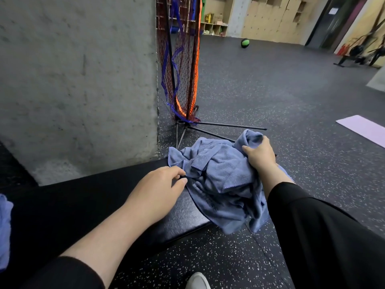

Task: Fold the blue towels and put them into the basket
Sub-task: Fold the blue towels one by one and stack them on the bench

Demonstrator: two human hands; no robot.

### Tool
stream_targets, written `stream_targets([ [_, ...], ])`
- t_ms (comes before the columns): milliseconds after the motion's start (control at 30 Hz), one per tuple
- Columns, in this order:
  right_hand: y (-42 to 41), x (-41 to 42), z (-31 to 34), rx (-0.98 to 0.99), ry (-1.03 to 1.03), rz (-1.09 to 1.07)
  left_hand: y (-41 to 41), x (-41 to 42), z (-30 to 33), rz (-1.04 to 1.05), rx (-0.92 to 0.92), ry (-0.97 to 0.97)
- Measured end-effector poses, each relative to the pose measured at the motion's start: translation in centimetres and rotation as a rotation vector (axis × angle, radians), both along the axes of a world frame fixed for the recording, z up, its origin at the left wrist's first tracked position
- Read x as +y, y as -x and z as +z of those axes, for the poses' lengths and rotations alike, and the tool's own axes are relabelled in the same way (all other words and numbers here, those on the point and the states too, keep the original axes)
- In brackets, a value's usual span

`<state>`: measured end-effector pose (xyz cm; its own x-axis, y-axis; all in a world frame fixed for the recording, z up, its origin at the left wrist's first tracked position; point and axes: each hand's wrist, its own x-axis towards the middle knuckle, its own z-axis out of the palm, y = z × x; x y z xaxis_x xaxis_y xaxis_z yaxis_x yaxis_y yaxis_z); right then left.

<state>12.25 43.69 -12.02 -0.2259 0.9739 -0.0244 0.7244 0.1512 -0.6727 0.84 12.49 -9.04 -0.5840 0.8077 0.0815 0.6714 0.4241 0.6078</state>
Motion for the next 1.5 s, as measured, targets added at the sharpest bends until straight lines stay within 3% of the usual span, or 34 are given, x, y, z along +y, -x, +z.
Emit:
stream_targets([
  [100, 0.0, 0.4, -0.2, 0.025, -0.012, -0.021, 0.2, 0.1, 0.1, 0.003, -0.005, -0.008],
  [267, 0.2, 1.3, 1.1, 0.229, -0.077, -0.036, 0.4, -0.3, 0.3, 0.021, -0.009, -0.022],
  [467, 0.4, -0.1, 0.4, 0.167, -0.005, 0.097, 0.3, -1.2, 0.7, 0.030, -0.012, -0.036],
  [767, 0.9, 1.4, -0.6, 0.081, 0.018, 0.040, 1.3, -1.0, 0.3, 0.047, -0.005, -0.054],
  [900, 1.0, 1.4, 0.3, 0.080, -0.034, -0.108, 1.3, -1.0, 0.0, 0.038, 0.002, -0.039],
  [1100, 0.7, 0.2, 4.8, 0.360, -0.230, -0.087, 1.3, -1.7, 0.2, 0.049, -0.002, -0.041],
  [1333, 0.6, -2.2, 10.4, 0.813, -0.194, -0.143, 1.6, -3.3, 1.0, 0.062, 0.002, -0.052],
  [1500, 1.1, -5.2, 15.5, 1.177, -0.147, -0.045, 2.0, -4.5, 1.8, 0.080, 0.000, -0.069],
])
